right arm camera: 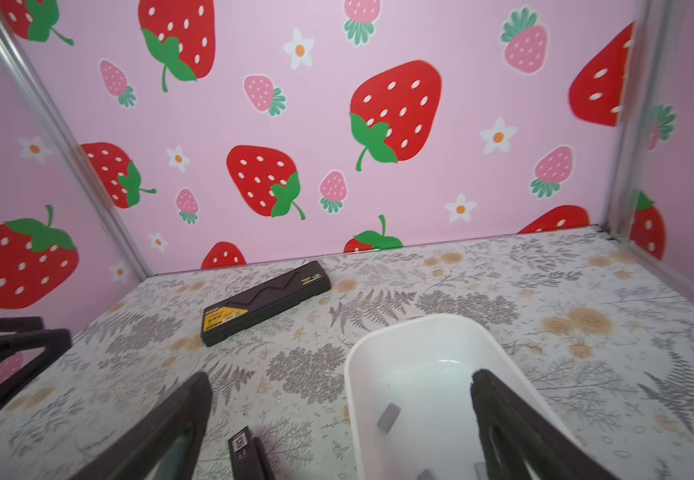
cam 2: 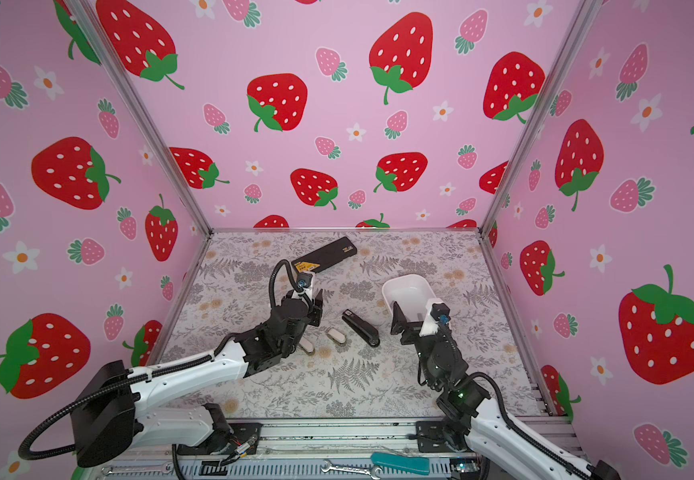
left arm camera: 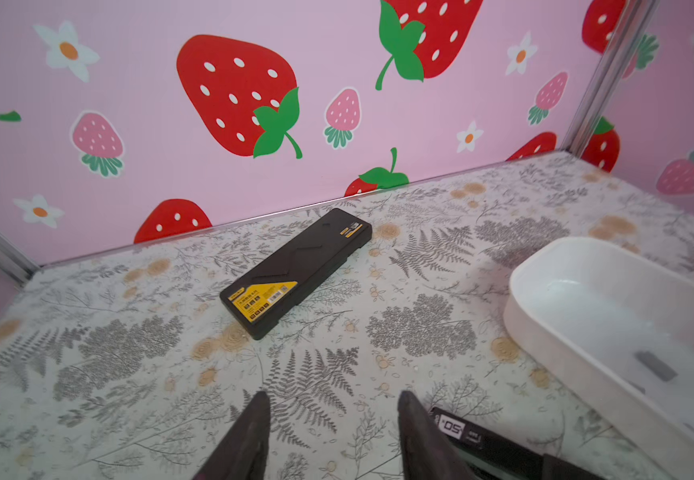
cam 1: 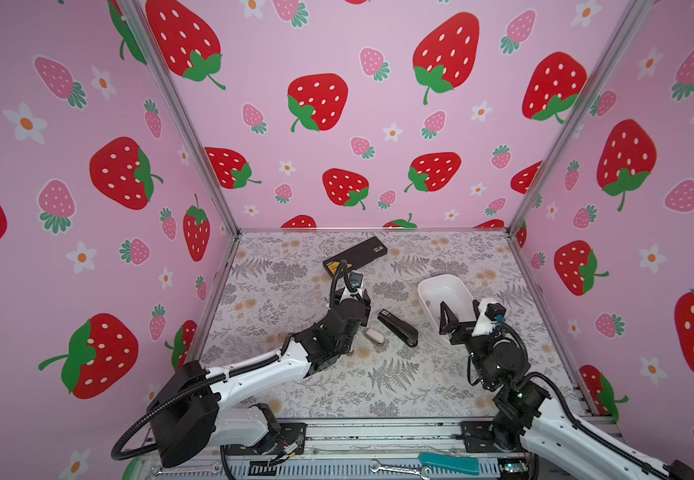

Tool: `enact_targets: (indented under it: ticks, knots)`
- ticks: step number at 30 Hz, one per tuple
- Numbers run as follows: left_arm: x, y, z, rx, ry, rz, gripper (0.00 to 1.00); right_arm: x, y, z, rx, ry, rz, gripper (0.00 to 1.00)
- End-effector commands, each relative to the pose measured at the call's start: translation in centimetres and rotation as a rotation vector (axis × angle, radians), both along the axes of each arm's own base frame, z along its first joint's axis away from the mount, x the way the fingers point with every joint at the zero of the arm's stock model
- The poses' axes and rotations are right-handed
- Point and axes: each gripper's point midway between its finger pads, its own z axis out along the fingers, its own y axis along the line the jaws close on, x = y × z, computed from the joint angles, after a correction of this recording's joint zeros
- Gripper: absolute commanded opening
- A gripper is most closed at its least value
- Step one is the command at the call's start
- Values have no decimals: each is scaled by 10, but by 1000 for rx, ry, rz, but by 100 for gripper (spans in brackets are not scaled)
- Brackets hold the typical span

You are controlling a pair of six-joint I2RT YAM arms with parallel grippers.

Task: Load the staples into the stapler

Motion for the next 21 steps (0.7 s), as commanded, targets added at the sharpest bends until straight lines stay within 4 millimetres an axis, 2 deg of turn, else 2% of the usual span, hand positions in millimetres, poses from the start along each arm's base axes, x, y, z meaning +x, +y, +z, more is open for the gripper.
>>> enact_targets:
  ticks: [1,4,7,9,12,14,17,19,21]
  knots:
    - [0,27,37,83,-73,112,47,4,-27,6,-41,14,-158,99]
    - [-3,46,57,50,-153,112,70,9,-30,12,-81,29,-202,99]
    - [2,63,62,-17,-157,33,73,13,-23,5,-87,74,-187,99]
    - [5,73,61,-56,-144,-8,75,13,-8,19,-112,48,-107,99]
    - [14,102,61,-100,-166,50,77,13,-12,36,-147,5,-131,99]
    - [19,121,58,-91,-173,81,81,15,-25,45,-206,-33,-202,99]
    - [31,160,43,-102,-140,160,80,24,-60,55,-257,-41,-378,99]
    - [35,198,29,-142,-118,274,78,31,-84,54,-281,-31,-477,99]
    - [32,227,14,-182,-126,359,78,40,-103,42,-315,-5,-538,99]
